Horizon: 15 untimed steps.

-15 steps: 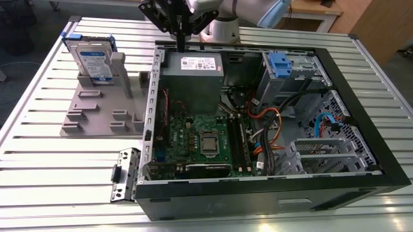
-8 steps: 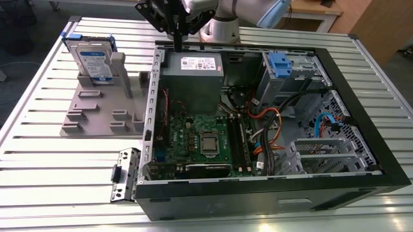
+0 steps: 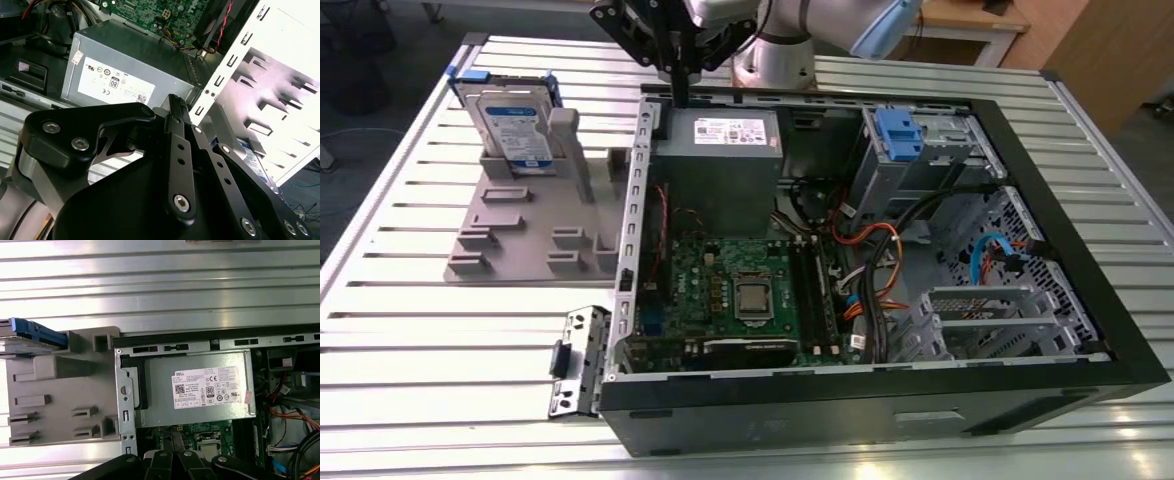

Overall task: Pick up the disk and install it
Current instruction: 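Reach for the disk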

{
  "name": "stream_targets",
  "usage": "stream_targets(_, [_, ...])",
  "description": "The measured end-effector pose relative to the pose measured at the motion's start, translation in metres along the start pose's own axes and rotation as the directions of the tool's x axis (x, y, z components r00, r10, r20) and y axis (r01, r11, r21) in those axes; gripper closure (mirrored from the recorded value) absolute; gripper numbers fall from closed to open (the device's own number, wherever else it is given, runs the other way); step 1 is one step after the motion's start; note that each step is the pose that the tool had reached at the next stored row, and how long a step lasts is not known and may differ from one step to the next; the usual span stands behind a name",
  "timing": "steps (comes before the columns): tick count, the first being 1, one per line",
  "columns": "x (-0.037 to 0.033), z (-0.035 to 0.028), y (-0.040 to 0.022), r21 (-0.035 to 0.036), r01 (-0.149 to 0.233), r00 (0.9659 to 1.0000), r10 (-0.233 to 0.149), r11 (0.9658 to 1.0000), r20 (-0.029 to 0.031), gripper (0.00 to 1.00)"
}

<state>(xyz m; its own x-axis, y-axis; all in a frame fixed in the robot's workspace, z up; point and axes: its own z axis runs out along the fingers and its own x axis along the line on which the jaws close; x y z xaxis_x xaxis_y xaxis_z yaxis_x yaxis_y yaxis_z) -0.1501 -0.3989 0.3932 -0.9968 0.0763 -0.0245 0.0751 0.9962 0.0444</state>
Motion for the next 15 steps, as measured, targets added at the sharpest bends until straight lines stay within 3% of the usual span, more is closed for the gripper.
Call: stream_targets(15, [0.0142, -0.0003, -0.0011, 0.0000, 0.000, 1.0000, 0.000, 1.0000, 0.0000, 0.90])
